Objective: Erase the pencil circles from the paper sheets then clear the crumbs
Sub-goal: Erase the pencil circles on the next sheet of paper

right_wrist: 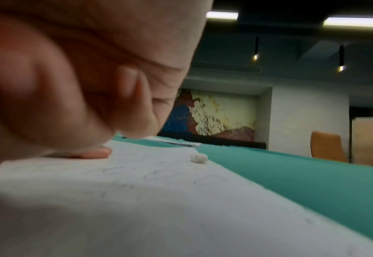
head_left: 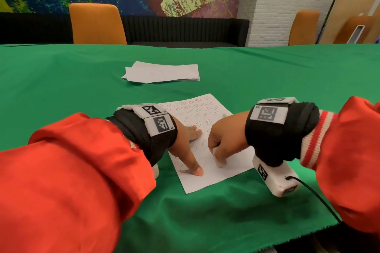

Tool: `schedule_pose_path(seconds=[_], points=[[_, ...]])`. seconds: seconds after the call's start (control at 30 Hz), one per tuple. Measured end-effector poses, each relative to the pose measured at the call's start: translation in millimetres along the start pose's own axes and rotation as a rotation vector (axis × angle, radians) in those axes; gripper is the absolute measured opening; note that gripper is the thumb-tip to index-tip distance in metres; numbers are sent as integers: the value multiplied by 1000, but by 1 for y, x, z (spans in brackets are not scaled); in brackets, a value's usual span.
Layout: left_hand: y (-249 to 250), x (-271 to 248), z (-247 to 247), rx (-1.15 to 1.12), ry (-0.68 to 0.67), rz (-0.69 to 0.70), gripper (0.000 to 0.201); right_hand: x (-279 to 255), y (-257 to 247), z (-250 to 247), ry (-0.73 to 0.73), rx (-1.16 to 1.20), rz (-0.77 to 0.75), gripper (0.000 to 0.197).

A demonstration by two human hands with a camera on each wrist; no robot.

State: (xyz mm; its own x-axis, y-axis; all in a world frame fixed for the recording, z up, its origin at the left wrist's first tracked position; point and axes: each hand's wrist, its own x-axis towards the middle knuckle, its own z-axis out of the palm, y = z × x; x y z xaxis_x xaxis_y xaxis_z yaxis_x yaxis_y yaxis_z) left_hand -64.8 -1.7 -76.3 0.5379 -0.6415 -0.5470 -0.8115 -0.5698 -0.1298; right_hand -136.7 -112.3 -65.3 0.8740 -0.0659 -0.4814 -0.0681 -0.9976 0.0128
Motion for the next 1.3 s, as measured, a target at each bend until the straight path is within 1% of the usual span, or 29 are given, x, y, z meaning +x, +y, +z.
schedule_pose_path(seconds=[0.17,0.27,0.33,0.43,0.57,0.6,0.73,0.8,0.9,1.03,1.1,1.2,1.3], points=[[1,-1,0,12,10,0,107,3,6,-3,42,9,78,16],[0,1,1,6,6,3,108,3,1,0,14,34,28,22],[0,1,1,9,6,4,108,2,0,0,9,36,34,17],[1,0,0,24,12,-1,107,2,3,-3,45,9,89,13],[-1,3,1,3,15,11,108,2,-4,1,-6,39,29,14],[-1,3,1,3,18,12,108,2,-4,0,-15,46,33,13],[1,1,0,26,24,5,106,3,1,-5,51,20,124,15],[1,2,1,25,22,9,107,4,-1,-2,55,16,97,13],[-1,4,2,18,23,12,108,3,-6,2,15,47,45,13],[0,4,2,20,28,4,108,3,2,-1,70,43,111,12],[-1,6,2,12,30,10,108,4,1,0,64,35,89,13],[-3,9,4,2,30,27,110,3,-6,2,12,21,26,13],[-2,7,2,17,28,8,108,4,-4,-1,43,5,70,13]])
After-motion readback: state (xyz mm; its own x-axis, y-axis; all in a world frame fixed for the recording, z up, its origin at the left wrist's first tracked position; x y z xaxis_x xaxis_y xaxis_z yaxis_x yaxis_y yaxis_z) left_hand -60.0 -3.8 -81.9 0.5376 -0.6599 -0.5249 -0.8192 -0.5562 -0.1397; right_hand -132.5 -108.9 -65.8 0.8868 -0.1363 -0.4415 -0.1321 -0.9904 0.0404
